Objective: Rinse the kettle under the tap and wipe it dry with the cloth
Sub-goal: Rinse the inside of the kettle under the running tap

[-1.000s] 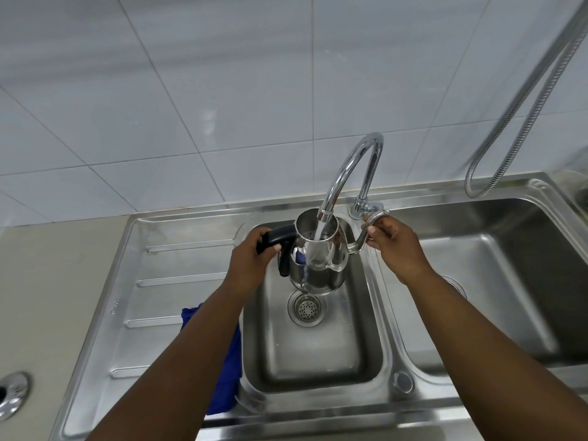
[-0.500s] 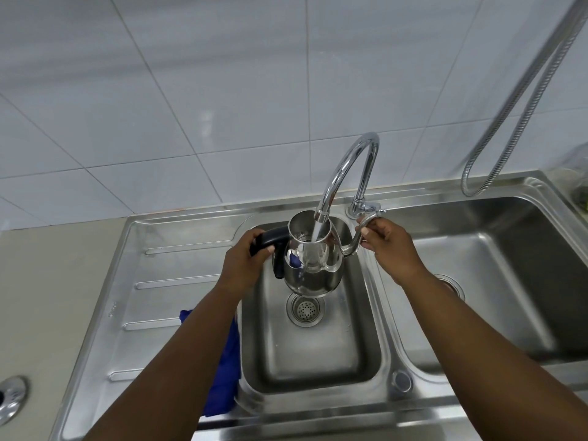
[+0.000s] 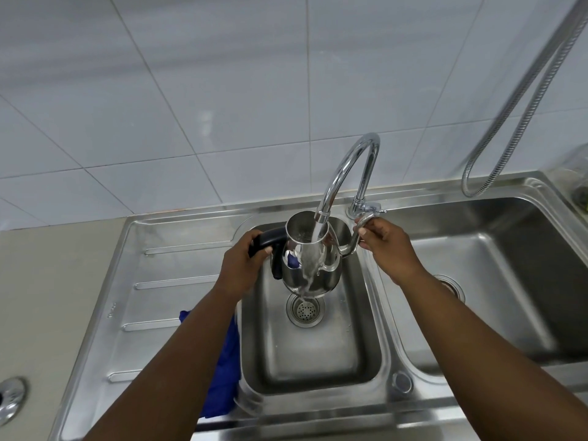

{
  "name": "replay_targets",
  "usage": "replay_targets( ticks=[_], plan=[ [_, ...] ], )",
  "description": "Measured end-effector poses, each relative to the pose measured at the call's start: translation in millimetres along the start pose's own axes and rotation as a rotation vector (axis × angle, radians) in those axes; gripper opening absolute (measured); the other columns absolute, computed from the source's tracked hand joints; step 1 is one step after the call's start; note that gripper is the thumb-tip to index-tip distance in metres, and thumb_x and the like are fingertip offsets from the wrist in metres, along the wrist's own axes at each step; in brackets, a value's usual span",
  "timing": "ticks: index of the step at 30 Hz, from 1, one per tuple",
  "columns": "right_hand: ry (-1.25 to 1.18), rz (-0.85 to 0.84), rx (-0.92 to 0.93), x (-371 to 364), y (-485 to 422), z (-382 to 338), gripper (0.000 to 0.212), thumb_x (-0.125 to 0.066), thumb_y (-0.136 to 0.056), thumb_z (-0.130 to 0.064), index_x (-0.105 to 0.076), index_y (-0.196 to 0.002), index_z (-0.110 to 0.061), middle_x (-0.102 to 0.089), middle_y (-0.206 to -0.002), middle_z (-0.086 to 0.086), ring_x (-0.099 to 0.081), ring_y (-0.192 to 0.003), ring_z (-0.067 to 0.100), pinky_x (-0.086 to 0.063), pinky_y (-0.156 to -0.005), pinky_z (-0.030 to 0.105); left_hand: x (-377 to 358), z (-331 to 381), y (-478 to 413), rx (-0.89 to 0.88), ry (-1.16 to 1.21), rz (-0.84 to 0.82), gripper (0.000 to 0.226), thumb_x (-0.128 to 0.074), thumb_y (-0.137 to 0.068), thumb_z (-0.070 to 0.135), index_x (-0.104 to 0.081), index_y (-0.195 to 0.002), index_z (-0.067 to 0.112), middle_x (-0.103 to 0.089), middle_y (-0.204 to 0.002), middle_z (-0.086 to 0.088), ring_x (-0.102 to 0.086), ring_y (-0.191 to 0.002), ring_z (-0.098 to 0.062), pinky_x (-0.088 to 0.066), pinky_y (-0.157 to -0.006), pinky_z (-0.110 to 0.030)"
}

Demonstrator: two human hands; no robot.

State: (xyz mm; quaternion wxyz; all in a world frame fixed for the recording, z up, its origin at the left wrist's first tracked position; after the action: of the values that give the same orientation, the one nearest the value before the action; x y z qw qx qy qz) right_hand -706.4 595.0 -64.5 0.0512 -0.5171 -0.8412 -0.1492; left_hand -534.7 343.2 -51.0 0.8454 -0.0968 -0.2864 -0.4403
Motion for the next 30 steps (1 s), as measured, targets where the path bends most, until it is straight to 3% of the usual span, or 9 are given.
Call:
replay_targets(
  ticks=[5,9,12,16,20,30],
  plan=[
    [-0.163,0.133,-0.052,17.4,-4.4,-3.3,0.029,-0.048,-0.099,-0.005,-0.068,-0.119,-0.009,-0.071,-0.116,0.019,-0.069,-0.106,0.029,-0.055,-0.099,0.042,2.7,3.4,1.8,-0.018,-0.001,0.023,0.026,-0.063,-0.087,0.014,-0.059,-0.111,0.025,-0.063,-0.09,0.011,-0.056,-0.082,0.001,-0.037,-0.071,-0.007],
    [0.035,0.175,-0.07,27.8,-14.1,2.4,0.024,-0.056,-0.093,-0.023,-0.067,-0.112,-0.034,-0.071,-0.111,0.004,-0.069,-0.101,0.023,-0.055,-0.099,0.049,4.0,3.3,2.3,-0.016,-0.009,0.03,0.026,-0.063,-0.088,0.015,-0.059,-0.111,0.025,-0.061,-0.09,0.012,-0.055,-0.082,0.003,-0.036,-0.072,-0.008],
    [0.129,0.146,-0.079,27.4,-22.1,2.8,0.03,-0.058,-0.093,-0.025,-0.067,-0.122,-0.029,-0.069,-0.116,0.003,-0.067,-0.104,0.025,-0.054,-0.098,0.046,4.9,0.4,3.2,-0.001,0.008,0.033,0.025,-0.063,-0.088,0.016,-0.059,-0.11,0.026,-0.061,-0.091,0.011,-0.055,-0.081,0.002,-0.037,-0.071,-0.007],
    [0.172,0.157,-0.127,29.7,-27.0,-0.1,0.032,-0.055,-0.094,-0.02,-0.066,-0.122,-0.03,-0.068,-0.107,0.003,-0.068,-0.098,0.026,-0.052,-0.084,0.033,5.7,-1.2,3.3,0.007,0.012,0.044,0.025,-0.063,-0.088,0.017,-0.059,-0.112,0.025,-0.061,-0.092,0.012,-0.055,-0.083,0.004,-0.036,-0.07,-0.006],
    [0.162,0.183,-0.126,31.6,-32.9,1.1,0.029,-0.057,-0.094,-0.021,-0.068,-0.12,-0.024,-0.069,-0.105,0.002,-0.068,-0.103,0.028,-0.053,-0.099,0.044,6.0,2.2,4.0,-0.017,0.017,0.051,0.025,-0.063,-0.088,0.015,-0.059,-0.11,0.026,-0.06,-0.088,0.016,-0.055,-0.082,0.005,-0.036,-0.068,0.001],
    [0.164,0.169,-0.118,29.4,-34.6,4.5,0.033,-0.058,-0.094,-0.022,-0.064,-0.127,-0.02,-0.067,-0.104,0.003,-0.067,-0.105,0.031,-0.051,-0.102,0.047,5.1,3.5,5.4,-0.029,0.021,0.038,0.027,-0.063,-0.088,0.014,-0.059,-0.112,0.026,-0.063,-0.093,0.01,-0.056,-0.084,0.003,-0.038,-0.073,-0.008]
  ],
)
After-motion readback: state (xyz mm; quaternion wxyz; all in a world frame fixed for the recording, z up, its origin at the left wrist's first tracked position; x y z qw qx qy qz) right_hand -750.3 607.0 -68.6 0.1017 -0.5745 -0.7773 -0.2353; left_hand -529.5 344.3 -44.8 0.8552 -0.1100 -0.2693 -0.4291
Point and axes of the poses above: each hand's wrist, its own y-axis away from the middle knuckle, its own x-axis out of the back of the hand, z = x × y, the point moved 8 cm from there along -y, towards the middle knuckle
